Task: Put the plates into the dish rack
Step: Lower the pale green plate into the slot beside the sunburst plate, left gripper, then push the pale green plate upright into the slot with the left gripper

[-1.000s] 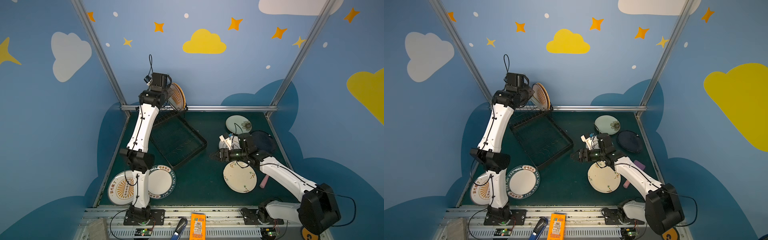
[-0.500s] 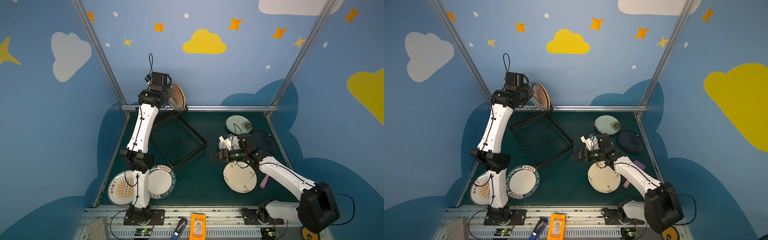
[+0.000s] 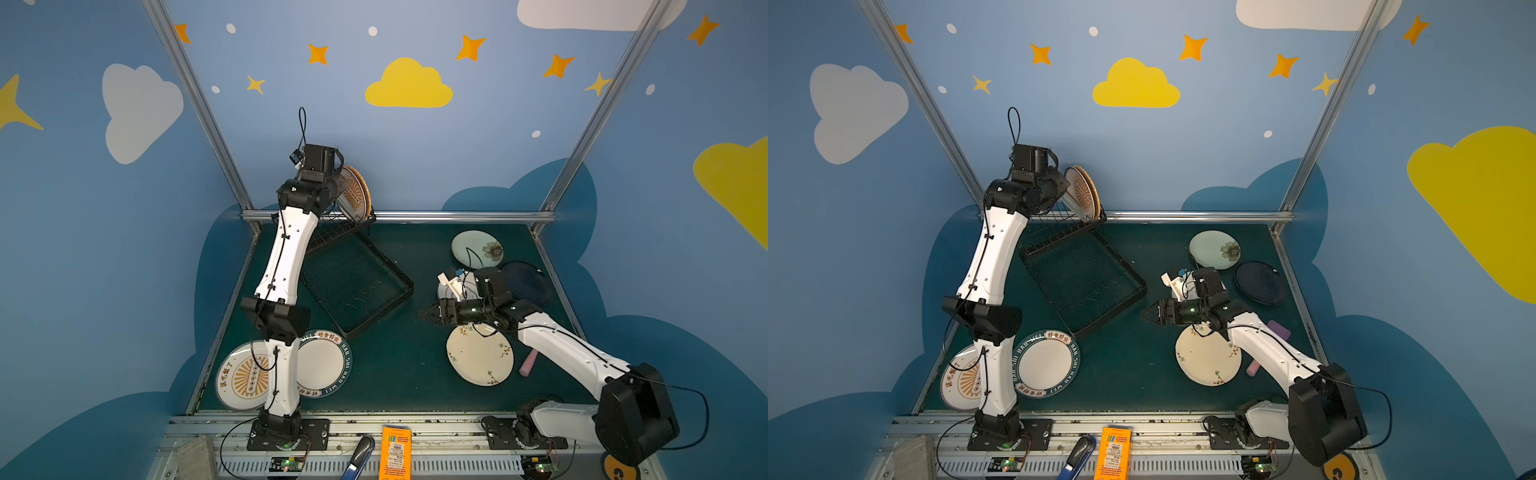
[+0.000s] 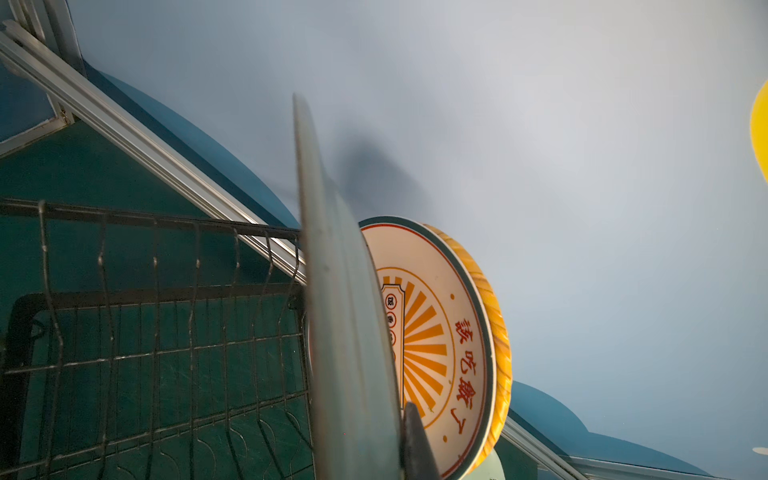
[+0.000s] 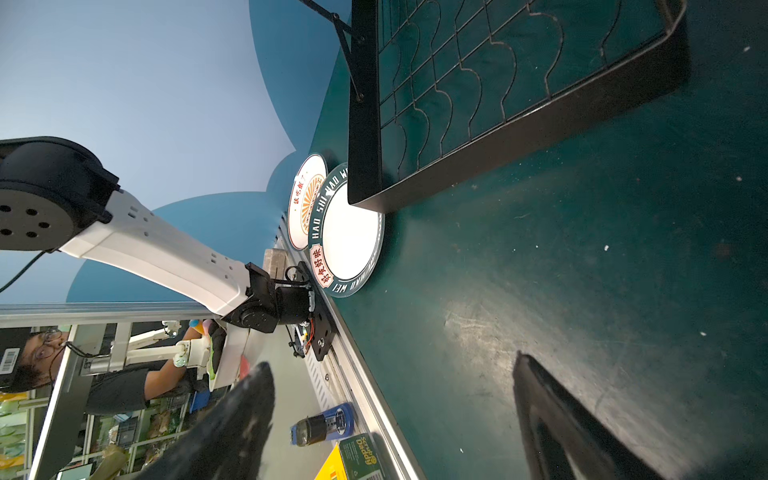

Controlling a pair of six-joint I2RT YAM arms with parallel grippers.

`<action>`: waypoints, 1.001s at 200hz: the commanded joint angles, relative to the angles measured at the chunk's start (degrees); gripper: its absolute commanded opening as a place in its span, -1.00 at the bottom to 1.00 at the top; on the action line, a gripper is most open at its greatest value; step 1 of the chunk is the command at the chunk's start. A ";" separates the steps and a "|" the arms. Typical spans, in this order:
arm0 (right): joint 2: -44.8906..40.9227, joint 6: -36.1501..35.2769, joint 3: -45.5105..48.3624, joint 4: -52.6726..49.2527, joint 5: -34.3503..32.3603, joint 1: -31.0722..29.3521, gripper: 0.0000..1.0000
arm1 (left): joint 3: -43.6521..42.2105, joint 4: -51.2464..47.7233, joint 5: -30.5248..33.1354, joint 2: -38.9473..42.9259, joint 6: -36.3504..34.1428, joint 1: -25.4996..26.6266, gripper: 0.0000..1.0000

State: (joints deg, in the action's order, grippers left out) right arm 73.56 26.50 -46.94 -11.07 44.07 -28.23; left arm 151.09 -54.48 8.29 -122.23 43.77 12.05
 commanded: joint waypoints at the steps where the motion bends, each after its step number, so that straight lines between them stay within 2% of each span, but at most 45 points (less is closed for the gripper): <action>1: 0.44 -1.04 -2.02 -1.06 0.40 -0.01 0.76 | 1.40 0.60 0.80 -1.20 -2.53 -0.89 -0.79; 88: 0.57 -1.11 -2.19 -1.45 0.38 0.01 0.76 | 1.33 1.29 0.02 -1.43 -2.24 -1.33 -0.61; 152: 1.13 -1.12 -2.41 -1.32 0.59 0.01 0.76 | 1.33 3.84 -3.26 -0.64 -2.20 -1.38 -0.20; 200: 1.30 -1.07 -2.46 -1.40 0.74 -0.04 0.76 | 1.38 4.96 -5.00 -0.48 -1.67 -1.43 -0.15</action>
State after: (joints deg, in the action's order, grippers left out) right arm 74.35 26.50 -47.81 -11.64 44.16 -28.23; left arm 151.28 -51.07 4.80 -123.24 42.22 10.90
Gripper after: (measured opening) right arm 0.879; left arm 0.424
